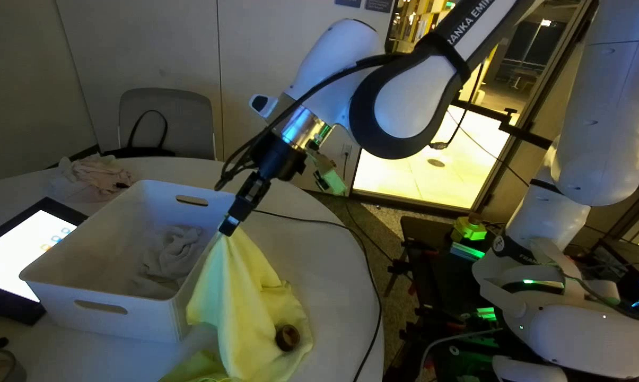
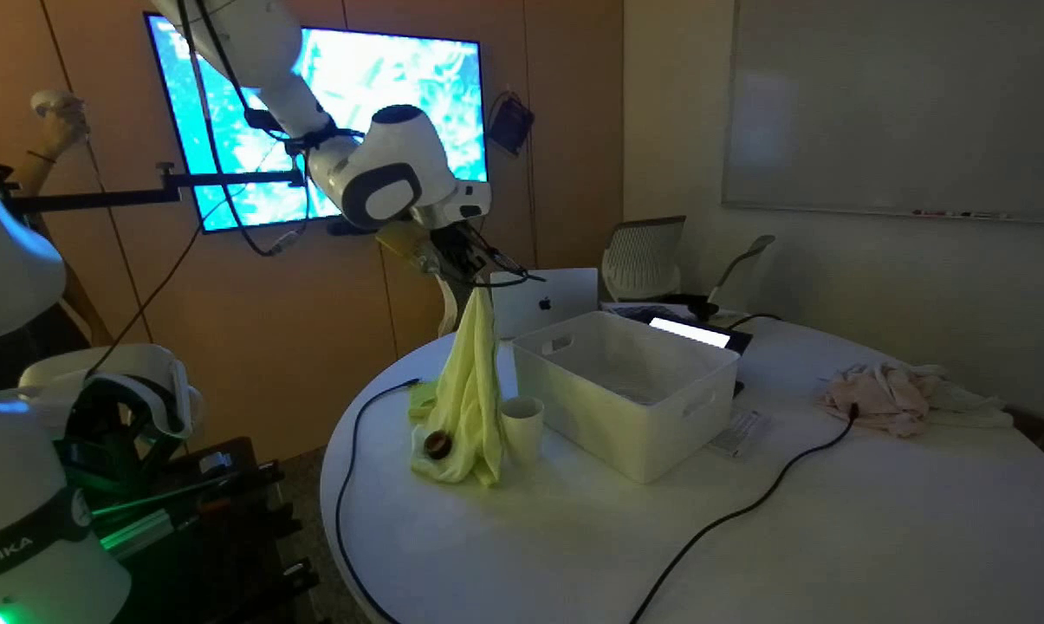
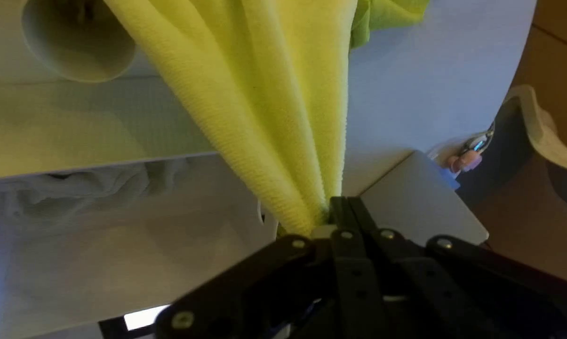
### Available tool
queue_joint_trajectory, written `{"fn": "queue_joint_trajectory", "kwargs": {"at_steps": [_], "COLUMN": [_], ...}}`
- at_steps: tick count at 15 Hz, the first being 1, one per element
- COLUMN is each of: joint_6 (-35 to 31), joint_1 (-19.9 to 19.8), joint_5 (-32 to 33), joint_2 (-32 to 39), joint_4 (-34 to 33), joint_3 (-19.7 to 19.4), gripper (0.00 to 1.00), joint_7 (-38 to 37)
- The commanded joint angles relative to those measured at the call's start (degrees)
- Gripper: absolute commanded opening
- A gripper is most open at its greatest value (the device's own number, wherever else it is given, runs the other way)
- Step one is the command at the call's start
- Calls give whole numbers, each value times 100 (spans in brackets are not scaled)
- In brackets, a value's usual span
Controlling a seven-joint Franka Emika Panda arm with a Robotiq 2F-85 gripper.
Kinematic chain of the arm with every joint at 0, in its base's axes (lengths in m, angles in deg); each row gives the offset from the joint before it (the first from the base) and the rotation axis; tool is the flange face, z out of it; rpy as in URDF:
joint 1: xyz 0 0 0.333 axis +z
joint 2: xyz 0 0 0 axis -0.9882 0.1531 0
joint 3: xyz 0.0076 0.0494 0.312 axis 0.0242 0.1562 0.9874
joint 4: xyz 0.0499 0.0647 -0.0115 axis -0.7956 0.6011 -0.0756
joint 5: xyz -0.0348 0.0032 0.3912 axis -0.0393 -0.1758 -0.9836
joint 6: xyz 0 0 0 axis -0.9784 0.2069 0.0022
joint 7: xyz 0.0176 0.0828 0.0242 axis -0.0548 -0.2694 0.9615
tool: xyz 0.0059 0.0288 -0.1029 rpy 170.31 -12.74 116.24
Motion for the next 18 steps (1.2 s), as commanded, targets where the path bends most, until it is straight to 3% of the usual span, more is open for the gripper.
{"fn": "queue_joint_trajectory", "kwargs": {"at_steps": [1, 8, 9, 11, 12, 13, 17, 18], "joint_6": [286, 560, 645, 783, 814, 1136, 2738, 3202], "joint_1": [56, 69, 947, 1421, 899, 1024, 966, 1697], "joint_5": [39, 381, 74, 237, 668, 855, 2255, 2604], "joint_2": [-397, -894, -1009, -1108, -1120, -1217, -1482, -1493], "joint_4": [-216, -451, -511, -574, -578, -638, -1041, -1128], "joint_3": [-319, -922, -1835, -2481, -2040, -2237, -2372, -3107], "gripper": [0, 0, 0, 0, 0, 0, 0, 0], "joint_7": [-454, -1312, -1162, -1359, -1746, -1876, -3048, -3309]}}
